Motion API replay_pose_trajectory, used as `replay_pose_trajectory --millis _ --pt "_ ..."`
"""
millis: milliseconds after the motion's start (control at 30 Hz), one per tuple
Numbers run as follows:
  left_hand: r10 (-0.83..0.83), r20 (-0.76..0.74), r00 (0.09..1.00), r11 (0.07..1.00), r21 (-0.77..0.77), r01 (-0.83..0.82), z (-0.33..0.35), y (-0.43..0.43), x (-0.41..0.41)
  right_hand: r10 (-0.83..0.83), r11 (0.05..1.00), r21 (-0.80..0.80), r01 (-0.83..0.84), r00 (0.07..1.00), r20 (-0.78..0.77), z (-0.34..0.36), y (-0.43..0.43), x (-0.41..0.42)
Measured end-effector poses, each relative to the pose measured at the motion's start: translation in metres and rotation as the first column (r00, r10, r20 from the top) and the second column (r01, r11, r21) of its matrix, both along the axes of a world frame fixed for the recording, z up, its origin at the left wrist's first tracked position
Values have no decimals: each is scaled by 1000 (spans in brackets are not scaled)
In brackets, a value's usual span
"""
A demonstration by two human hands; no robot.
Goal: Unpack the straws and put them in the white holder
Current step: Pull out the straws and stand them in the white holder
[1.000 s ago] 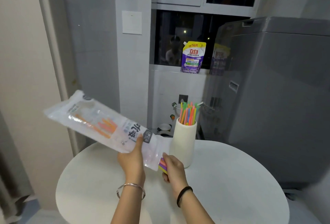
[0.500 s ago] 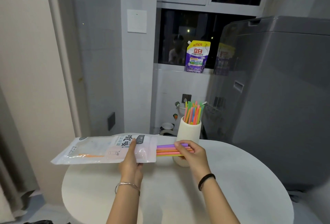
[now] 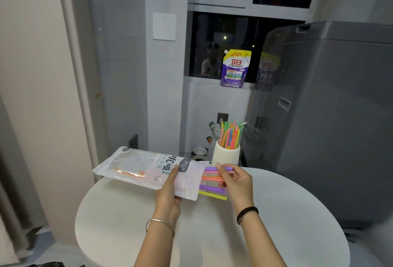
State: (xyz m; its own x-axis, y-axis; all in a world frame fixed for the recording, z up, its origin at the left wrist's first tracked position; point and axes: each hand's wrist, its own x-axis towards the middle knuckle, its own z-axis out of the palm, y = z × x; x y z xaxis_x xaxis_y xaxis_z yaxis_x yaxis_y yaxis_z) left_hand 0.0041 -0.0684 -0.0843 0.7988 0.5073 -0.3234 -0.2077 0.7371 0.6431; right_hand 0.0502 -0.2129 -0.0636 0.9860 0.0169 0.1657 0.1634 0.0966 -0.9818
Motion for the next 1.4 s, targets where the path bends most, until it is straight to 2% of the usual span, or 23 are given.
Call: replay_pose_trajectory --millis 133,267,367,433,533,633,767,933,1167,1333,1400 --pt "62 -7 998 995 -80 -63 -2 11 -1 -89 987 121 102 990 -109 3 -12 7" --pt "45 -5 999 995 -94 -45 -1 6 0 40 961 277 1 989 -145 4 -6 3" --pt "7 10 1000 994 -106 -6 2 -6 0 129 969 226 -102 986 -108 3 3 -4" --pt "15 15 1000 992 -123 -13 3 -10 0 64 985 164 -46 992 -110 6 3 -5" --pt "37 21 999 988 -149 -33 2 -5 -1 -51 973 218 73 993 -104 10 -4 0" --pt "26 34 999 990 -140 -21 2 -4 0 -28 964 261 46 997 -75 12 -8 -1" --pt "24 23 999 989 -145 -21 3 -16 3 128 973 207 -106 987 -98 10 3 -9" --pt "19 41 999 985 -171 -12 6 -19 5 169 982 108 -156 978 -119 16 2 -5" --pt "32 52 998 983 -182 -22 9 -13 13 -42 993 116 36 998 47 62 -20 30" --pt "22 48 999 985 -174 -14 11 -25 20 198 978 -83 -194 979 50 66 -5 32" --pt "38 33 999 980 -198 -31 10 -22 21 224 962 -176 -208 971 80 72 -3 35"
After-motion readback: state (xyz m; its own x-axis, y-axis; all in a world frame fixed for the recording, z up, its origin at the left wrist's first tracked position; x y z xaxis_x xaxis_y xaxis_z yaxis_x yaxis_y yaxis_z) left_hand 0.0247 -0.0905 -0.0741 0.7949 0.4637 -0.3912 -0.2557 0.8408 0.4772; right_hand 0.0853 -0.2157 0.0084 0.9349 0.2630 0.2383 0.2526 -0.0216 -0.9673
